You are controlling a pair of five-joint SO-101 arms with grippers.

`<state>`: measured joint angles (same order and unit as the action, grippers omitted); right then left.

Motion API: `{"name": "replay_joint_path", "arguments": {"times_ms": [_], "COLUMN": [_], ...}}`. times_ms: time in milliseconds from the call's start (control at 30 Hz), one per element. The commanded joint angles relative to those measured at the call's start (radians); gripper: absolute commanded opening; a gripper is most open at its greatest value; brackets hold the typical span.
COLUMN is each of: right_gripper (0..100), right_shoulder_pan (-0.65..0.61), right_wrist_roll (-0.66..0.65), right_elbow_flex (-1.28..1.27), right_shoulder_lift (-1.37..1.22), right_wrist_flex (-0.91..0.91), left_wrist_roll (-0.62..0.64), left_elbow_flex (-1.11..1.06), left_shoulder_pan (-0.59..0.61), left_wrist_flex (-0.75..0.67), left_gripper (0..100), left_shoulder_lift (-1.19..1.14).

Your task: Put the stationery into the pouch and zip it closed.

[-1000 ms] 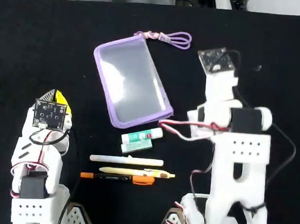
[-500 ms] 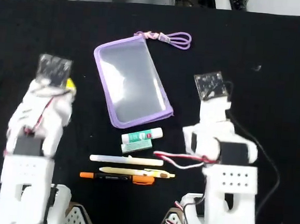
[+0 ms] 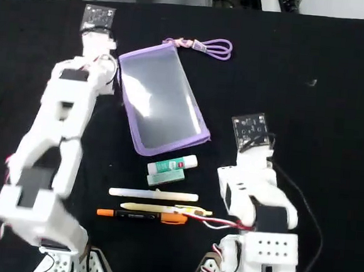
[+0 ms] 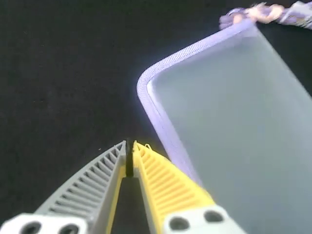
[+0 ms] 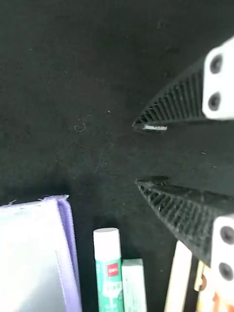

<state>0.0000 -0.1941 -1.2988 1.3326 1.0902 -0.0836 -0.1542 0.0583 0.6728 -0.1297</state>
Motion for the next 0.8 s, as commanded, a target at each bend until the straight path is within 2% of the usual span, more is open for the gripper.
{"name": "replay_joint_path", "arguments": {"times_ms": [0,233,333,433,567,767], "right_gripper": [15.6,15.6,15.6,15.6,15.9,15.9], "right_shoulder_pan": [-0.014,-0.012,0.0,0.091,0.236,0.27], "right_wrist_roll": [0.008,0.008,0.008,0.021,0.147,0.166], "right_elbow_flex": [-0.019,-0.028,-0.028,-0.03,-0.031,-0.028], "right_shoulder_lift": [0.076,0.128,0.128,0.127,0.127,0.127], "right_wrist_flex": [-0.043,-0.043,-0.051,-0.112,-0.186,-0.206], "left_wrist_roll": [0.015,0.112,0.133,0.133,0.152,0.376], "left_elbow_flex": [0.28,0.628,0.766,0.905,1.072,1.237], "left_shoulder_pan": [0.03,0.027,-0.012,-0.079,-0.12,-0.119], "left_wrist_flex": [0.049,0.196,0.29,0.387,0.474,0.522], "left_gripper": [3,3,3,3,3,3], "left_shoulder_lift": [-0.204,-0.542,-0.644,-0.724,-0.804,-0.884]}}
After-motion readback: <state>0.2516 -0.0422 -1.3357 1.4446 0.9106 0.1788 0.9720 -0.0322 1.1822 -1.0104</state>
